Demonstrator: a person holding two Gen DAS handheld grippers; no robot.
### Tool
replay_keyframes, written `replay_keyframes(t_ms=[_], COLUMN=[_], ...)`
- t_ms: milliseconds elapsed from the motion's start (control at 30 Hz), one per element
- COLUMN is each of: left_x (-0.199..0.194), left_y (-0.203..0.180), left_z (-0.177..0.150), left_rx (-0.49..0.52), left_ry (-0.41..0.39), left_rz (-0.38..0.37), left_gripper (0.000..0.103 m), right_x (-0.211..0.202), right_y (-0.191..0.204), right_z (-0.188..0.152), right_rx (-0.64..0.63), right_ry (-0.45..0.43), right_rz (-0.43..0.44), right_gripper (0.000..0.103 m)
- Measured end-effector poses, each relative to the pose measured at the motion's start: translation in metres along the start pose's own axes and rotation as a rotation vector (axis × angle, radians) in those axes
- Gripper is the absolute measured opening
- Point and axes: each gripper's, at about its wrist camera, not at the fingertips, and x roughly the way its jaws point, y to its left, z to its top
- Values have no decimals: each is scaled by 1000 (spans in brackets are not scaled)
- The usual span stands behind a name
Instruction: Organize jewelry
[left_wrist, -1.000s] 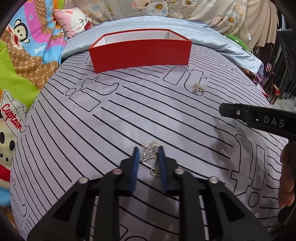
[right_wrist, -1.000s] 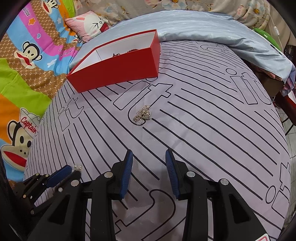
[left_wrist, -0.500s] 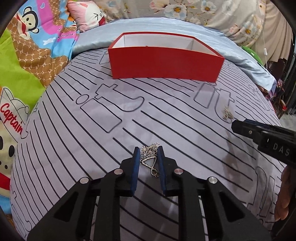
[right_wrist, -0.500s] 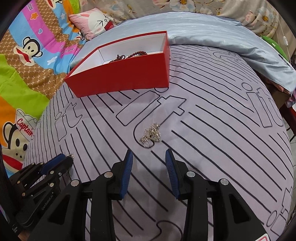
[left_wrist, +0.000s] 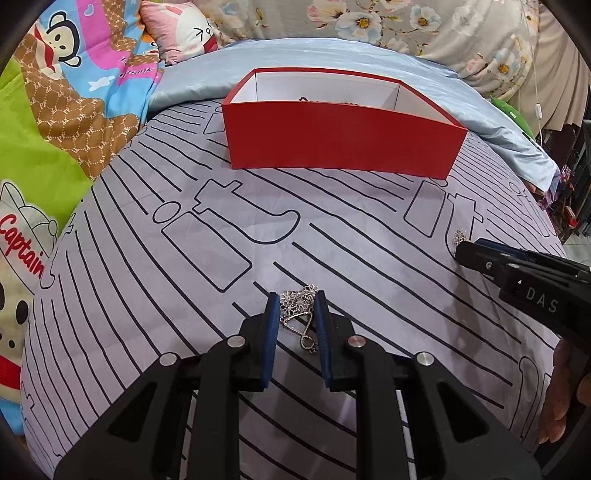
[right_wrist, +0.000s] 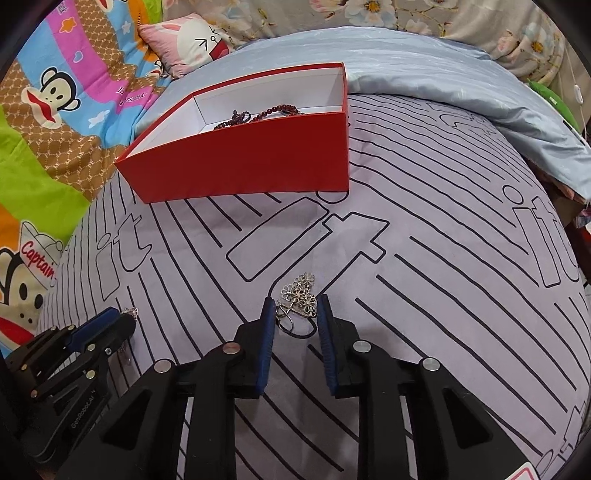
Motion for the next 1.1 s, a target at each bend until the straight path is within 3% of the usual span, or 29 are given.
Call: replay_keyframes(t_ms=[100,300,333,800,900,967,1100], left_x=[0,-1,-2,-10,-10,-10,-9], left_y=[0,1,1,13,13,13,12], left_z=[0,0,-1,-6,-7,-7,-7], left_rx=[1,-8,-8,-70,-74,-72,-66], left_ry=[-2,4,6,35,36,36,36], left_rz=[4,-1,1,-30,-27,-25,-19], left_gripper=[19,19,19,18,18,18,18], right_x=[0,-2,-4,-24,-21,-20,-8], right_y=[0,1,1,-2,-3,2,13], right_z=[0,-2,-2,-6,-3,0,7], right_rx=[-3,-1,3,19,24,9,-32], right_ry=[-1,-3,-5,-27,-18,-29,-23], right_rz=[-4,2,6,48,59,47,24], right_gripper=[14,12,0,1,17,36,36])
